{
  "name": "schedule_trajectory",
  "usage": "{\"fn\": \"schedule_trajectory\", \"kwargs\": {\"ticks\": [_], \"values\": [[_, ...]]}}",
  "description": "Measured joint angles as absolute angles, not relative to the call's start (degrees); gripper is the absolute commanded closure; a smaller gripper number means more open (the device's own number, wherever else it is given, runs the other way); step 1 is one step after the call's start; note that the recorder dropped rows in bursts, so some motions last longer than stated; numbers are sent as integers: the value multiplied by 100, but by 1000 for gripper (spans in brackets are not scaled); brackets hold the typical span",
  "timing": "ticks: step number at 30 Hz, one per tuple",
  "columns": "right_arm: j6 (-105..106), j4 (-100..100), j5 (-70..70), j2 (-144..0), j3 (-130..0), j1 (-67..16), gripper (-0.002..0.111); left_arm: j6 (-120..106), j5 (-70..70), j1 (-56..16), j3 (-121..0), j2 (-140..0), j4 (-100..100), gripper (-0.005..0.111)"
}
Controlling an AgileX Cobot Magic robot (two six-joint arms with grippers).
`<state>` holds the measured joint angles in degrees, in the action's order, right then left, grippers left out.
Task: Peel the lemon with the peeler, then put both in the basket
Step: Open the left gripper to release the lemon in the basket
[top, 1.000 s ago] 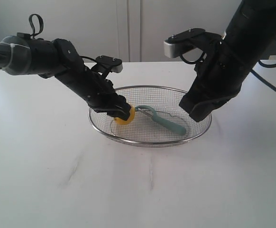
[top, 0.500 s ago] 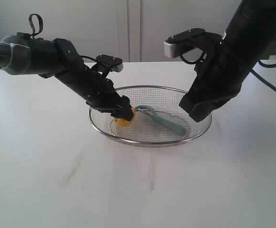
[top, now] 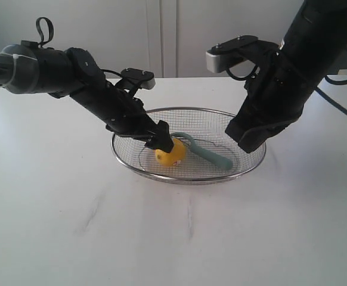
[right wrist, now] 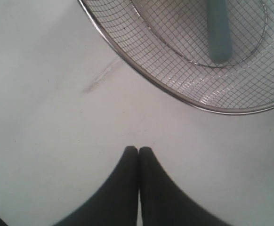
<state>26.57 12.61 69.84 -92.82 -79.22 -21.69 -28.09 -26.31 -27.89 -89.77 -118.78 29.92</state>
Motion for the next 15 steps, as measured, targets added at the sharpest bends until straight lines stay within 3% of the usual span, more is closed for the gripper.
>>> {"fn": "schedule_trajectory", "kwargs": {"ticks": [10,12,15], "values": [[2657,1261,6984,-9282,-7922,-2169,108,-2809,-2631,-2789,-8977,-11587,3091,4],[2657,1261,6984,-9282,-7922,-2169,108,-2809,-2659,-2789,-9003,-11493,3103,14],[2657,1261,6984,-9282,-7922,-2169,108,-2809,-2738,-2789,-9049,-11381,3131,51]]}}
